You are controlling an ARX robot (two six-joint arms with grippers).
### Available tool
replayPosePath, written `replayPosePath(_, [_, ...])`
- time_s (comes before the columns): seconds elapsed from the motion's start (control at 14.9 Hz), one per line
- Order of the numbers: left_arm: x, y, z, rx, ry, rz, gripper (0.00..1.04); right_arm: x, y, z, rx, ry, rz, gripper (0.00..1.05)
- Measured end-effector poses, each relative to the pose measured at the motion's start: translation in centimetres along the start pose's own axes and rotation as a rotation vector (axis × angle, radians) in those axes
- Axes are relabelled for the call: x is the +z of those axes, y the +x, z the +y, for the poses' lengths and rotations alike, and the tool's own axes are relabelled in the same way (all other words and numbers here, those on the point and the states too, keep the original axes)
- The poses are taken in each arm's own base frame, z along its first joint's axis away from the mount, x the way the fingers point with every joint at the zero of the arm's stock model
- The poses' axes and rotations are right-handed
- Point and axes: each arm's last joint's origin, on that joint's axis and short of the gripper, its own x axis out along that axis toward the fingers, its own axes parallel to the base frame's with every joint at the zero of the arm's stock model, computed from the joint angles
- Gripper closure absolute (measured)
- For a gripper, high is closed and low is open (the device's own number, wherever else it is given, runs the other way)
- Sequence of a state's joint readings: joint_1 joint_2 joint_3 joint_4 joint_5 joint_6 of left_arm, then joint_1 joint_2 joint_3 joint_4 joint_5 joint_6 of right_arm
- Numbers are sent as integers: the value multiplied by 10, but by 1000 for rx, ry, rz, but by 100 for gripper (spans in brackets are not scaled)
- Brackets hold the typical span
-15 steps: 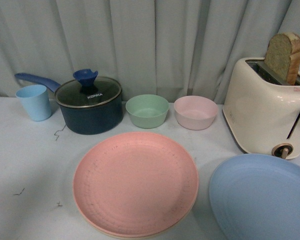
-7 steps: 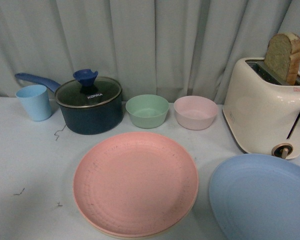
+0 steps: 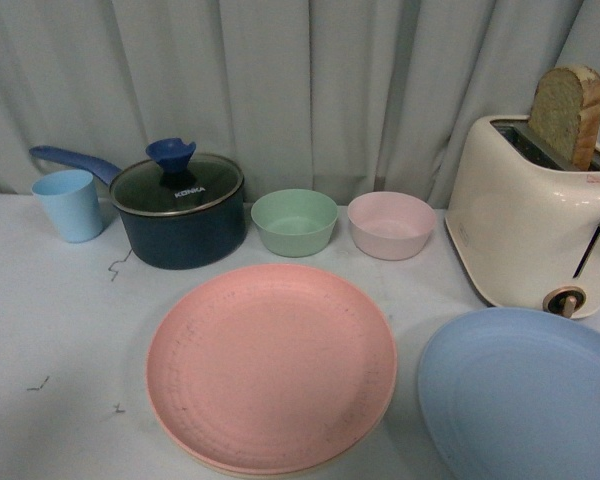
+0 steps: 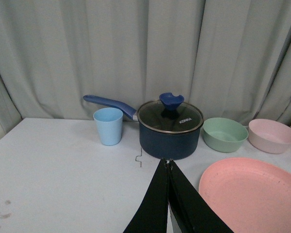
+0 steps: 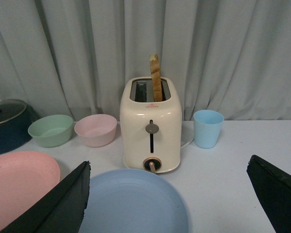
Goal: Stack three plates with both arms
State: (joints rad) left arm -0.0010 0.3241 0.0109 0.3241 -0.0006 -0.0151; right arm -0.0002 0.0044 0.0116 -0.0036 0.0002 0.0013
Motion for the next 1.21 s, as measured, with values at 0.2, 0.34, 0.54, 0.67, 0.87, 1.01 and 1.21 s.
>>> replayPosePath(0.2, [0, -5, 0, 0, 0, 0, 103, 0, 0, 0, 0, 0, 0, 6])
replayPosePath(0.34, [0, -7, 0, 0, 0, -2, 103, 0, 0, 0, 0, 0, 0, 6])
replayPosePath(0.54, [0, -10, 0, 0, 0, -2, 103, 0, 0, 0, 0, 0, 0, 6])
replayPosePath(0.67, [-2, -21, 0, 0, 1, -2, 103, 0, 0, 0, 0, 0, 0, 6])
replayPosePath(0.87, [-4, -21, 0, 0, 0, 12, 103, 0, 0, 0, 0, 0, 0, 6])
replayPosePath(1.01, [-4, -21, 0, 0, 0, 12, 78, 1, 1, 0, 27, -5, -10, 6])
replayPosePath(1.21, [-4, -21, 0, 0, 0, 11, 44, 20, 43, -17, 153, -28, -31, 6])
